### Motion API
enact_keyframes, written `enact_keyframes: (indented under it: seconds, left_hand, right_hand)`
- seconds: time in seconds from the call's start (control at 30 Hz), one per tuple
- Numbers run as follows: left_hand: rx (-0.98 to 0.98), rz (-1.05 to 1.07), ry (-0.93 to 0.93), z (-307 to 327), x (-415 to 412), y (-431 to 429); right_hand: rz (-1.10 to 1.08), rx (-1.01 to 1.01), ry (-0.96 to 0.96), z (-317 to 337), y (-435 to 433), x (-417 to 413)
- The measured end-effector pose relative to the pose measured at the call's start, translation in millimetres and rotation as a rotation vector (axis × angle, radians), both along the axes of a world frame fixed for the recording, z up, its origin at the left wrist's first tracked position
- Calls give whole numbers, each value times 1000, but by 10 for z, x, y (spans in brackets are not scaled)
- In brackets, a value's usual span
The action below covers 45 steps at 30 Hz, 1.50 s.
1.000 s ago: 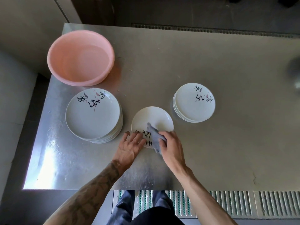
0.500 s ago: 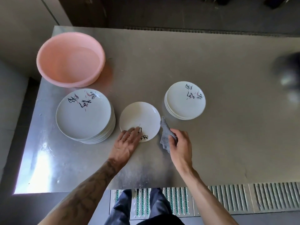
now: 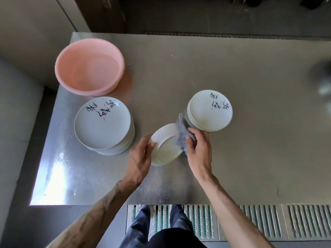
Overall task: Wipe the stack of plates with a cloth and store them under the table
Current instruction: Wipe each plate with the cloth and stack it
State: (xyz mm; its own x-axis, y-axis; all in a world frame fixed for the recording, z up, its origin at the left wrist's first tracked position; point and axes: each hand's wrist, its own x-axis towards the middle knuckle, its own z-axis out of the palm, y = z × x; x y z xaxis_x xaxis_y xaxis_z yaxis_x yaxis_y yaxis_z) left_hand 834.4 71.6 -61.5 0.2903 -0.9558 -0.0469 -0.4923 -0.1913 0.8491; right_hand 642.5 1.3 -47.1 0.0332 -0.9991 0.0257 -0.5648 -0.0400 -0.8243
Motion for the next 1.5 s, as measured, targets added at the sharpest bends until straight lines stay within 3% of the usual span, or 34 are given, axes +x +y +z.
enact_keyframes:
  seconds: [0.1, 0.3, 0.47, 0.57, 0.67, 0.87, 1.03, 1.17, 1.37, 1.5]
  left_hand:
    - [82, -79, 91, -47, 39, 36]
    - [312, -387, -26, -256, 210, 134]
    - [364, -382, 18, -391, 252, 197]
    - [351, -370, 30, -443, 270, 206]
    - [351, -349, 8, -498, 287, 205]
    - [359, -384, 36, -578, 211, 318]
    - [320, -281, 13, -559, 259, 216]
    - [330, -152, 122, -515, 111, 219]
    - [290, 21, 426, -379, 85, 197]
    - [276, 77, 398, -333, 113, 48]
  right_hand:
    - [104, 75, 47, -72, 32, 54]
    - [289, 174, 211, -274, -25, 238]
    - [574, 96, 351, -362, -30, 351]
    - [444, 163, 423, -434, -127, 188]
    - [231, 261, 376, -475, -62, -52]
    - [396, 208, 387, -504, 11, -18]
    - [226, 249, 310, -471, 113, -41]
    - [169, 244, 279, -455, 523, -61]
    - [164, 278, 272, -448, 151, -136]
    - [63, 300, 205, -397, 570, -79]
